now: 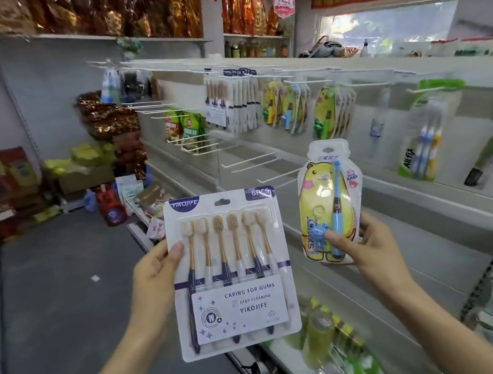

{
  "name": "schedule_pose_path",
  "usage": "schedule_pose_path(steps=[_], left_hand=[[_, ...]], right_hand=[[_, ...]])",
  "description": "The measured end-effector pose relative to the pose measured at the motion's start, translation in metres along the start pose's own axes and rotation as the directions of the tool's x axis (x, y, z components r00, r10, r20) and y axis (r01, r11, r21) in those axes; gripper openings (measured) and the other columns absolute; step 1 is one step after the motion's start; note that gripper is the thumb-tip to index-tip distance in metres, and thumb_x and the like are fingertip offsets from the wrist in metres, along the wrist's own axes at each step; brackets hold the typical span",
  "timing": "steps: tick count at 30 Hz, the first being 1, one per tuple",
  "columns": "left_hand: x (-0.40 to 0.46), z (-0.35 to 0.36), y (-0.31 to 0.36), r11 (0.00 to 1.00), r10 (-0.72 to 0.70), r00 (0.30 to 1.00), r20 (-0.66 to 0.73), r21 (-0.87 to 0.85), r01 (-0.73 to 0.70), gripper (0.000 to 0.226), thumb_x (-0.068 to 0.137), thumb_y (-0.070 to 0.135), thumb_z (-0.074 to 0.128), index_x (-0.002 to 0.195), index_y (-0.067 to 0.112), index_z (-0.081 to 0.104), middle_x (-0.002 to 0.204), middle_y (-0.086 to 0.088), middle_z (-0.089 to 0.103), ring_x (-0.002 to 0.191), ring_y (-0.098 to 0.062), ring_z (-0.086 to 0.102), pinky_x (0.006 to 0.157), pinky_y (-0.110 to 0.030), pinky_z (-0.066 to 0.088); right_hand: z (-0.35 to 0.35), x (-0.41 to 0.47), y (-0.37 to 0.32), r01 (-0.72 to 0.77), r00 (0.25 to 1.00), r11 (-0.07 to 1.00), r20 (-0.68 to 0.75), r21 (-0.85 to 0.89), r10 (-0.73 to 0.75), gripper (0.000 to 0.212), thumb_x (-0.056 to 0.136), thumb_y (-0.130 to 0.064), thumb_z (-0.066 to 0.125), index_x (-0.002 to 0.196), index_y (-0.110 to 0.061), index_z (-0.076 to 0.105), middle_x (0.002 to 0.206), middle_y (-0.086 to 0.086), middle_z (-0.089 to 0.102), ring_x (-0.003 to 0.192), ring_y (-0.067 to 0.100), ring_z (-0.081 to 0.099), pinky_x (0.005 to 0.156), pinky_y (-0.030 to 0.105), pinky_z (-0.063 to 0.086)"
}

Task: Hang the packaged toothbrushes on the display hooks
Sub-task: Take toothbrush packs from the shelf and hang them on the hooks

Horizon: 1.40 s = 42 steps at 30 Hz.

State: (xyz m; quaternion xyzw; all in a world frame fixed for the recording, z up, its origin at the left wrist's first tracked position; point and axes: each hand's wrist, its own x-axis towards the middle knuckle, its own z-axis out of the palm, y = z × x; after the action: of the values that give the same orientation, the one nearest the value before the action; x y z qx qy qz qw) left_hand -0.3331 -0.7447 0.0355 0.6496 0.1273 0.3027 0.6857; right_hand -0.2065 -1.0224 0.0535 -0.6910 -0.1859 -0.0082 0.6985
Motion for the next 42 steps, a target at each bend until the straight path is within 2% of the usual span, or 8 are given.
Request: schedule_pose_path(steps=[9,12,16,20,25,30,38,42], left_hand=[[0.114,0.008,-0.028,0.999,0.024,0.999,0.027,0.02,-0.025,0.022,0.102,0.018,0.051,0.109,0.02,0.072,0.1,-0.01,0.078,0.09,-0.029,0.075,0.082,-0.044,0.057],[0.158,0.013,-0.032,0.999,0.041,0.998,0.045,0.021,-0.042,0.022,0.101,0.018,0.052,0.111,0.021,0.072,0.104,-0.012,0.076,0.089,-0.028,0.075,0.074,-0.039,0.06],[0.209,0.02,-0.031,0.997,0.08,0.994,0.076,-0.003,-0.08,0.022,0.101,0.015,0.051,0.114,0.014,0.069,0.097,-0.006,0.078,0.084,-0.022,0.076,0.065,-0.024,0.059],[0.247,0.022,-0.039,0.994,0.104,0.991,0.087,-0.025,-0.102,0.023,0.1,0.015,0.051,0.114,0.013,0.068,0.098,-0.008,0.078,0.084,-0.022,0.076,0.067,-0.025,0.06],[0.294,0.024,-0.058,0.994,0.103,0.987,0.121,-0.05,-0.098,0.023,0.098,0.018,0.053,0.111,0.018,0.072,0.104,-0.015,0.076,0.093,-0.035,0.073,0.081,-0.045,0.06],[0.345,0.035,-0.071,0.99,0.099,0.967,0.234,-0.125,-0.071,0.024,0.095,0.016,0.052,0.107,0.021,0.072,0.1,-0.011,0.077,0.085,-0.024,0.076,0.071,-0.031,0.062],[0.44,0.036,-0.089,0.981,0.086,0.902,0.424,-0.192,-0.003,0.028,0.088,0.02,0.055,0.101,0.031,0.078,0.097,-0.009,0.078,0.081,-0.023,0.076,0.064,-0.03,0.062],[0.485,0.03,-0.088,0.975,0.089,0.868,0.488,-0.222,0.024,0.025,0.085,0.019,0.057,0.101,0.022,0.076,0.096,-0.01,0.078,0.079,-0.021,0.076,0.064,-0.028,0.062]], right_hand=[[0.04,0.113,0.031,0.094,0.995,0.995,0.016,-0.033,-0.094,0.032,0.085,-0.003,0.074,0.115,-0.012,0.066,0.103,0.001,0.078,0.092,0.02,0.075,0.069,0.028,0.061],[0.052,0.157,0.04,0.11,0.994,0.992,-0.004,-0.055,-0.111,0.034,0.084,-0.007,0.076,0.116,-0.013,0.066,0.104,-0.001,0.077,0.094,0.019,0.075,0.075,0.032,0.062],[0.068,0.21,0.045,0.137,0.99,0.988,-0.01,-0.067,-0.138,0.029,0.085,-0.009,0.075,0.112,-0.017,0.066,0.098,-0.013,0.077,0.089,0.01,0.074,0.067,0.019,0.057],[0.083,0.248,0.056,0.155,0.987,0.985,-0.031,-0.072,-0.157,0.028,0.085,-0.008,0.075,0.109,-0.019,0.067,0.098,-0.014,0.077,0.09,0.006,0.073,0.068,0.018,0.057],[0.097,0.276,0.067,0.167,0.984,0.982,-0.055,-0.091,-0.172,0.028,0.084,-0.004,0.075,0.109,-0.015,0.068,0.096,-0.015,0.077,0.087,0.002,0.072,0.066,0.014,0.054],[0.104,0.298,0.071,0.163,0.977,0.98,-0.122,-0.116,-0.176,0.026,0.084,-0.004,0.073,0.103,-0.02,0.066,0.089,-0.021,0.076,0.083,-0.004,0.07,0.064,0.012,0.054],[0.141,0.33,0.07,0.188,0.934,0.97,-0.277,-0.154,-0.225,0.037,0.084,-0.008,0.073,0.12,-0.014,0.065,0.108,-0.002,0.076,0.099,0.015,0.073,0.075,0.025,0.059],[0.172,0.344,0.066,0.189,0.903,0.97,-0.36,-0.154,-0.233,0.036,0.083,-0.011,0.074,0.117,-0.015,0.065,0.108,-0.002,0.076,0.1,0.017,0.073,0.075,0.026,0.059]])
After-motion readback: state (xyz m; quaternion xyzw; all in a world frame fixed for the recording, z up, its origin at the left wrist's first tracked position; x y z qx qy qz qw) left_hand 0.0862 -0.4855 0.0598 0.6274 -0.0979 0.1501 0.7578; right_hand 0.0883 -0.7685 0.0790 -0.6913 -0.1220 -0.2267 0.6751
